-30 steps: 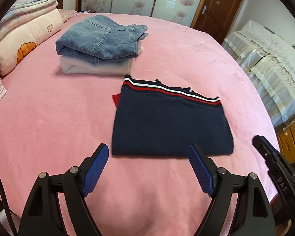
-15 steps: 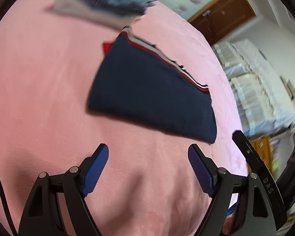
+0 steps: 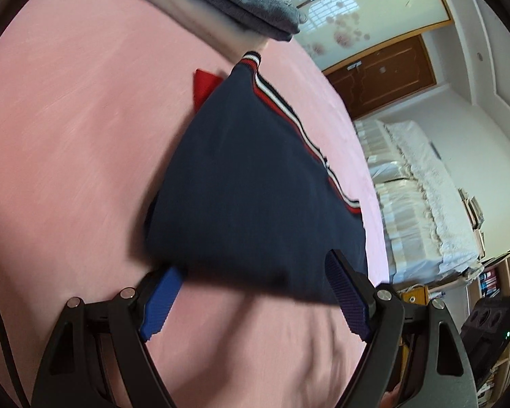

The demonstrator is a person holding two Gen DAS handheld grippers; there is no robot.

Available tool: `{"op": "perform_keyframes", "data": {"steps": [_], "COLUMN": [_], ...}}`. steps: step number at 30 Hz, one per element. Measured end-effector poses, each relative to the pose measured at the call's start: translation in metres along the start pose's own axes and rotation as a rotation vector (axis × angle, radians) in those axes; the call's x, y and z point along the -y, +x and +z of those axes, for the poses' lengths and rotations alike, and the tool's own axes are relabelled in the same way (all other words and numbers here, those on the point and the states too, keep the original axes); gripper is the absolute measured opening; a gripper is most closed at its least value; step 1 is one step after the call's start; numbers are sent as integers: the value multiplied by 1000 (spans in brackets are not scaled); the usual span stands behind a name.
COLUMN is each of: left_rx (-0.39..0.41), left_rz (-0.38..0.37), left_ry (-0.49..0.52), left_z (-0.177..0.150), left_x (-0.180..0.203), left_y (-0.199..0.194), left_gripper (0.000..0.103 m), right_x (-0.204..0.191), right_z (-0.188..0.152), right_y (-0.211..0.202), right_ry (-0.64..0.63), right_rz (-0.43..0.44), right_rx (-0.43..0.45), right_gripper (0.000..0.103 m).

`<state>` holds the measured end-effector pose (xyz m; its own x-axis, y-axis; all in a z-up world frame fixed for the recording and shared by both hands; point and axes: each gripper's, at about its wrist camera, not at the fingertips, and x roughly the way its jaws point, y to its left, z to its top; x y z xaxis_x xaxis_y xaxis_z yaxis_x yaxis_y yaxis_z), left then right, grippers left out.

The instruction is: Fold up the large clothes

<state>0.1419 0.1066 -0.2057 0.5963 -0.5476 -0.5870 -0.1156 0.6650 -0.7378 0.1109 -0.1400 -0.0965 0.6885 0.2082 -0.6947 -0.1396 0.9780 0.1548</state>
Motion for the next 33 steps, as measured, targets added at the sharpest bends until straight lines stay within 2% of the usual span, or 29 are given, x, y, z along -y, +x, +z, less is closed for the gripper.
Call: {"op": "perform_keyframes", "data": {"steps": [8,9,10,12,14,15,18,20,23,28,33], "left_rx": [75,90,104,125,130,130,156,180,204,192,157], "left_rz": [-14,-14,-6,34,71,83,141,164,151,139,150], "left_ry": [-23,-43,-62,-83,-68,-55,28,110,218,391,488], "left_z": [25,29,35,39,43,43,38,34,29,19,12], "left_x": [8,8,5,5,8,9,29,52,87,142,180], "left_y": [29,30,25,23,24,24,20,17,13,22,33], "left_gripper": [81,77,72,40,16,16,13,13,12,12,12], "right_x": [-3,-4,-5,-10,-14,-14,-8,-3,8,21,37], "right_z": [9,12,16,21,24,24,15,8,6,5,7], "right_y": [21,24,27,34,45,51,78,88,90,91,88], "right_ry": [-33,-42,-54,-87,-125,-133,-129,-109,-51,18,107], "right_rz": [-2,0,1,-13,-32,-35,-25,-3,45,107,197], "right_rx": [8,14,22,35,33,23,-69,-98,-103,-109,-130], "right_gripper": [27,27,27,27,19,12,5,4,4,4,4]}}
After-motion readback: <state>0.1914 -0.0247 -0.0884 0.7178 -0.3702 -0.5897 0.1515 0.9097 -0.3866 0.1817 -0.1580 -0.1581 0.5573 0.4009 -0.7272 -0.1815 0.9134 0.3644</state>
